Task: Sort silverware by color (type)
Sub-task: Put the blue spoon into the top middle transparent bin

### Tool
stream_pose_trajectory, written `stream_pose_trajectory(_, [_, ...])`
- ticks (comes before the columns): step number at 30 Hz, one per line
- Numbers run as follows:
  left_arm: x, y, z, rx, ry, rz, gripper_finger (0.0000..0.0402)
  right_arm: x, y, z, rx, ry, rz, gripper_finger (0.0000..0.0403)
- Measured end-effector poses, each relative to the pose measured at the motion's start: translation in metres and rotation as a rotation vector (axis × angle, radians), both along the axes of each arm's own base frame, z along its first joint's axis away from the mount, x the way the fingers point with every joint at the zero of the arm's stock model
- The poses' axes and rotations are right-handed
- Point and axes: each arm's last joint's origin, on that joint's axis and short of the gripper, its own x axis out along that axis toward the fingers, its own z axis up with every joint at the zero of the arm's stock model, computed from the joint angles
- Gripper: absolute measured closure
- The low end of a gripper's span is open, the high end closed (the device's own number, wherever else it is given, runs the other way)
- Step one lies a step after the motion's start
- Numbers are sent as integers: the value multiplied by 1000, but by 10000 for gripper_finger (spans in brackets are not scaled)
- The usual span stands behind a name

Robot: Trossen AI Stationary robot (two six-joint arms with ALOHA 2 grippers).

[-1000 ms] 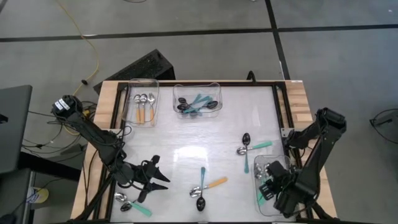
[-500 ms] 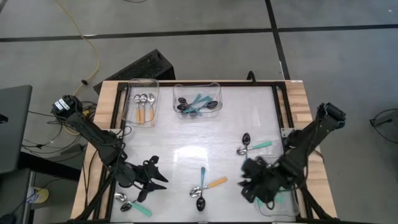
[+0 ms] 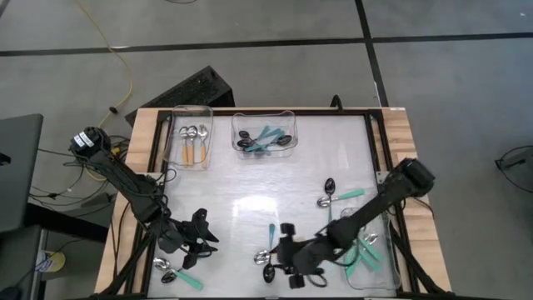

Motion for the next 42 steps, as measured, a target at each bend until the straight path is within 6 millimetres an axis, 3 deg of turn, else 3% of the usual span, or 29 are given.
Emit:
stream_pose_trajectory(6, [0, 0, 0, 16, -8, -1, 284, 22, 6, -36, -128, 90, 180, 207])
stream_pose_trajectory(15, [0, 1, 0, 29, -13, 13, 284, 25, -1, -38, -383, 115, 439, 207])
stream_pose_trajectory(18, [0, 1, 0, 29, -13, 13, 284, 28, -6, -37, -395, 102, 484, 210])
stream_pose_trajectory(28, [0, 2, 0, 49, -27, 34, 284, 48, -53, -40, -490, 155, 488, 234])
stream_pose_trajectory(31, [1, 2, 0, 66, -35, 39, 284, 52, -62, -52, -510, 187, 561, 237])
stream_pose_trajectory(35, [1, 2, 0, 93, -43, 29, 284, 54, -65, -71, -604, 218, 675, 237])
stream_pose_trajectory(42, [1, 3, 0, 100, -45, 27, 284, 54, -60, -78, -695, 199, 778, 237])
